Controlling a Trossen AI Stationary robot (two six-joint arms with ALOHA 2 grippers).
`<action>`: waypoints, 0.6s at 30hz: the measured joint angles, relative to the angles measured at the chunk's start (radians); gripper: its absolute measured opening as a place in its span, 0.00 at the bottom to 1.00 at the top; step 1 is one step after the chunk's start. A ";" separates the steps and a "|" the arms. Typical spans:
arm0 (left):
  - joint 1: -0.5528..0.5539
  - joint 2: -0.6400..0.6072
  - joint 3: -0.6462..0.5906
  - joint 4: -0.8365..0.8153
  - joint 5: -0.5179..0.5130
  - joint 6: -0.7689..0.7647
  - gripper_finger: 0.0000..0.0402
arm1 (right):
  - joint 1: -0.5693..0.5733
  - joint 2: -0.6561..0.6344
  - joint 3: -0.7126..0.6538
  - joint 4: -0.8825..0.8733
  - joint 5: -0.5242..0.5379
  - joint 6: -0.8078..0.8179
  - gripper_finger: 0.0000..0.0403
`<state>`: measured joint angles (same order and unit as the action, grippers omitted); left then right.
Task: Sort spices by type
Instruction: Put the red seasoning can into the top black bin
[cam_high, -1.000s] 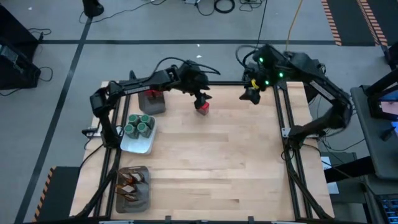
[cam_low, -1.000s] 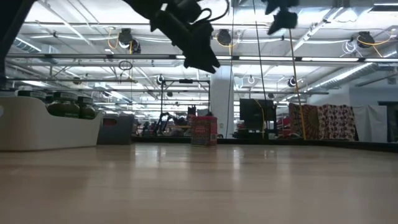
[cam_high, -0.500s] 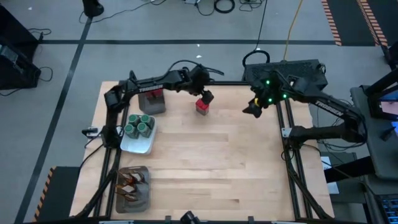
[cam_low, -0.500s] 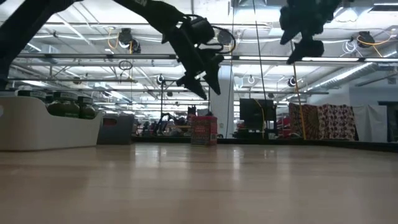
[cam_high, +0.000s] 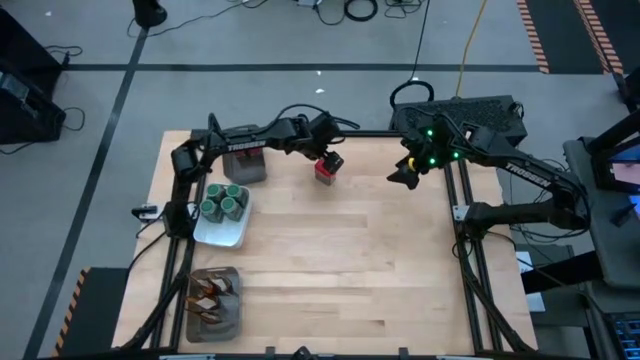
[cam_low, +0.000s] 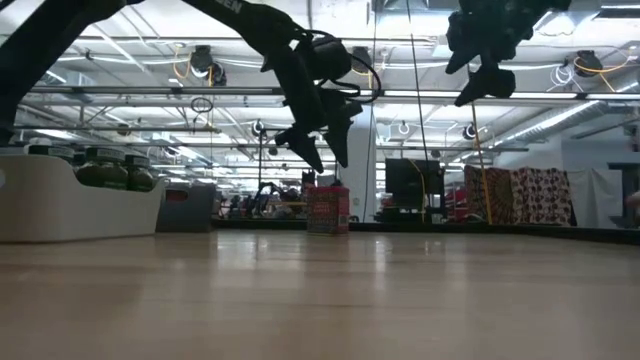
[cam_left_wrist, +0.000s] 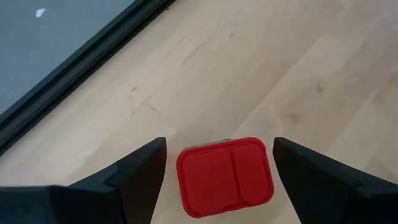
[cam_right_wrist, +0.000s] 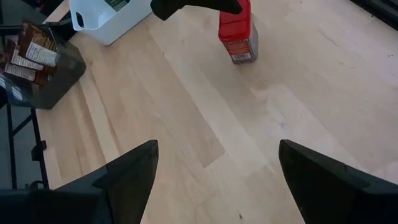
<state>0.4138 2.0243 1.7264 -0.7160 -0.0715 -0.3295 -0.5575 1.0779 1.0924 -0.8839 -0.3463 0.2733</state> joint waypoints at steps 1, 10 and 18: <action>0.000 0.000 0.000 0.000 -0.001 0.004 0.74 | 0.000 0.000 0.000 0.001 0.000 0.000 0.78; -0.021 0.006 -0.001 0.000 -0.051 0.051 0.74 | 0.000 0.000 0.000 0.007 0.000 0.003 0.78; -0.025 0.006 -0.001 0.004 -0.033 0.191 0.74 | 0.000 0.000 0.000 0.006 0.000 0.014 0.78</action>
<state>0.3893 2.0308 1.7252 -0.7116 -0.1047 -0.1385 -0.5571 1.0779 1.0924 -0.8776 -0.3462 0.2874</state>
